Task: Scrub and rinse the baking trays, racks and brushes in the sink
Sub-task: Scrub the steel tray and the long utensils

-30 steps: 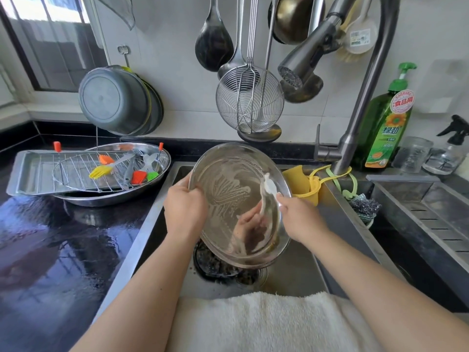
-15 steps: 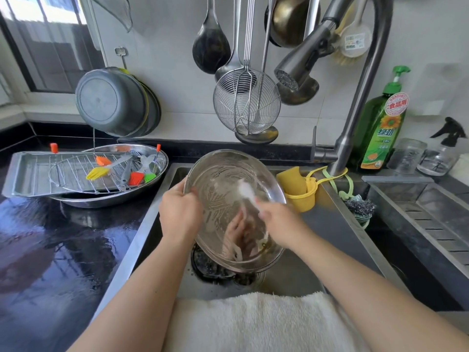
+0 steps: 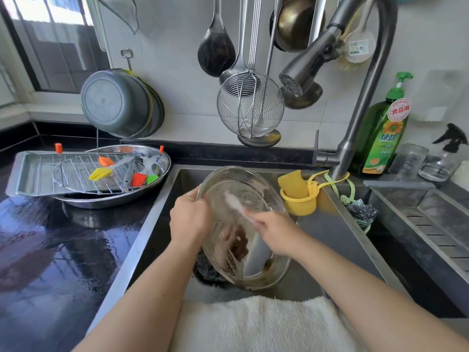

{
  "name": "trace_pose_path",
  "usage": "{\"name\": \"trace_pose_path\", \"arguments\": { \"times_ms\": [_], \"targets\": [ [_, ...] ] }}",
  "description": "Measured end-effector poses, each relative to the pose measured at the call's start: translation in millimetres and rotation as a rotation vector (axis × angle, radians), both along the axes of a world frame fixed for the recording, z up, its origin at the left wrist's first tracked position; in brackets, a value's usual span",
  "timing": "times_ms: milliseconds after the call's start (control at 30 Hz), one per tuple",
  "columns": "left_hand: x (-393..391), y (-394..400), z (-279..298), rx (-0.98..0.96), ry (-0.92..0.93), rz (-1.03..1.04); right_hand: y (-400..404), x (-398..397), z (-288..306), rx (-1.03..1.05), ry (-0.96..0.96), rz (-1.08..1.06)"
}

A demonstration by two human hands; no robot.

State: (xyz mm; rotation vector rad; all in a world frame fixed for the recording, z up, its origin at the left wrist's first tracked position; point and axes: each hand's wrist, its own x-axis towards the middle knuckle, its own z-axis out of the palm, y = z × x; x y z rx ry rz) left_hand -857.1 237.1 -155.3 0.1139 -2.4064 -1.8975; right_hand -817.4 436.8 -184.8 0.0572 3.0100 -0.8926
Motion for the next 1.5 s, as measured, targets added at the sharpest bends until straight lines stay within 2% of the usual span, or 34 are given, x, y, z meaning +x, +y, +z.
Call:
{"name": "trace_pose_path", "arguments": {
  "times_ms": [67,100,233,267,367,400,500,533,633,700,800,833,933,967,1100,1133,1233,1267,1367,1400,1500],
  "targets": [
    [-1,-1,1,0.046,0.001,0.035,19,-13,4,0.168,-0.058,-0.201],
    [-1,0,2,0.048,0.005,0.045,23,-12,4,0.207,-0.118,-0.194],
    [-2,-6,4,0.096,-0.020,0.066,1,20,-3,0.101,-0.234,0.222],
    [-3,-8,4,0.139,-0.039,0.074,4,18,-5,0.122,-0.204,0.235],
    [-3,-10,3,0.227,-0.080,0.095,22,-3,-2,0.191,-0.067,0.008],
    [-2,-9,2,0.246,-0.091,0.100,22,-4,-2,0.149,-0.047,0.031],
    [-4,-9,0,0.287,-0.145,0.139,-5,13,3,0.078,-0.106,0.322],
    [-4,-9,0,0.291,-0.154,0.147,-7,14,3,0.087,-0.086,0.339],
    [-4,-11,1,0.322,-0.164,0.156,15,-2,6,0.186,0.011,0.046],
    [-4,-13,0,0.314,-0.144,0.153,18,0,4,0.189,0.016,0.090],
    [-5,-14,2,0.294,-0.130,0.152,-1,20,5,0.148,-0.036,0.339],
    [-6,-14,3,0.302,-0.133,0.153,2,17,5,0.164,-0.025,0.310],
    [-4,-12,7,0.325,-0.139,0.140,31,-4,9,0.315,0.057,0.022],
    [-3,-12,8,0.314,-0.141,0.126,35,-5,8,0.319,0.053,0.019],
    [-4,-12,8,0.281,-0.146,0.060,13,14,1,0.231,-0.082,0.370],
    [-4,-12,8,0.275,-0.149,0.054,18,10,0,0.246,-0.072,0.352],
    [-4,-11,8,0.267,-0.147,0.055,43,-5,2,0.301,0.028,0.052],
    [-3,-10,8,0.261,-0.145,0.063,45,-6,-1,0.299,0.033,0.059],
    [-2,-11,9,0.245,-0.149,0.056,19,8,-8,0.301,-0.063,0.367],
    [0,-11,9,0.244,-0.148,0.052,16,8,-9,0.285,-0.054,0.380],
    [1,-11,11,0.269,-0.158,0.078,40,-7,1,0.242,0.074,-0.002]
  ]
}}
